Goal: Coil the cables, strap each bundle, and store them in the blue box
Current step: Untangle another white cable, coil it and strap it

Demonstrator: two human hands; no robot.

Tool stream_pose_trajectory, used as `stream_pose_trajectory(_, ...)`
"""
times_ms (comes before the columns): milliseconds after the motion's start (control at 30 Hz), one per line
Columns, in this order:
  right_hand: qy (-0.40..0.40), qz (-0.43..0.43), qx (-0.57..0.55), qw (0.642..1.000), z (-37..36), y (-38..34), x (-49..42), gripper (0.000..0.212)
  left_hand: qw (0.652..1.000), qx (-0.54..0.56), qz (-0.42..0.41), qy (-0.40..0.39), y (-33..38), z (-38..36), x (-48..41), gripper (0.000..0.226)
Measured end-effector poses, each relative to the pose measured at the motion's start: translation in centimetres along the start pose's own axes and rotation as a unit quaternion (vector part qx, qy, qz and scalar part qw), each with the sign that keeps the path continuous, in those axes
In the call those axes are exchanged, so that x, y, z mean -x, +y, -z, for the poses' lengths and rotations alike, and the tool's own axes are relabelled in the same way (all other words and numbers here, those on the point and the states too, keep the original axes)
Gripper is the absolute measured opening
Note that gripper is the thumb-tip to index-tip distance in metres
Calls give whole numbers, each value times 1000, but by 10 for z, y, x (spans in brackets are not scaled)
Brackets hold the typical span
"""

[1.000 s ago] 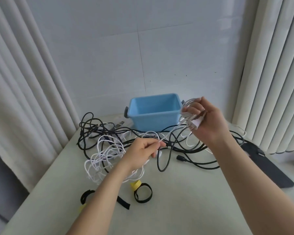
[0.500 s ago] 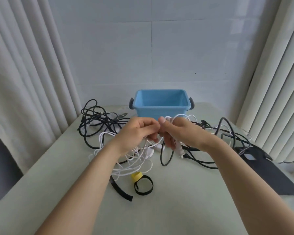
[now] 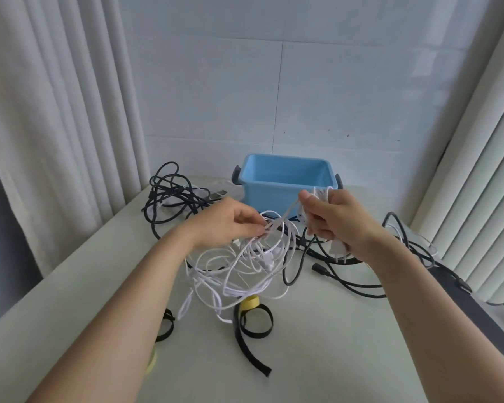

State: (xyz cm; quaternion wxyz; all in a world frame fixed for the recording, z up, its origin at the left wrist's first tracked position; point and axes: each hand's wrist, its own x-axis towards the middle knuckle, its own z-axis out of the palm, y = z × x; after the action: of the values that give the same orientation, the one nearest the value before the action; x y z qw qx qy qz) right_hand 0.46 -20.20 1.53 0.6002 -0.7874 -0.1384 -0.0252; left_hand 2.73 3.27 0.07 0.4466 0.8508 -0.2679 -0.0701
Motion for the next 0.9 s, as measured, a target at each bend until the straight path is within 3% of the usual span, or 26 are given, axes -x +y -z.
stream_pose_trajectory(167,75,26,-10,997,-3,-3,-1,46,997,-33,-4,71,1,-4,-5,8)
stream_pose_trajectory(333,174,26,-15,984,1,-1,-7,44,988,-30,-12,149,1,-4,-6,19)
stream_pose_trajectory(467,274,2,-30,961,14,7,-11,42,940,40,2,338,-7,2,-11,21)
stream_pose_trajectory(567,326,-6,-19,945,19,17,-14,37,888,156,47,430,-16,5,-17,23)
stream_pose_trajectory(767,311,-65,-53,947,15,28,-19,28,816,352,121,442,-14,-4,-26,25)
stream_pose_trajectory(900,258,-83,-142,952,19,27,-14,32,798,419,151,405,-12,-6,-25,22)
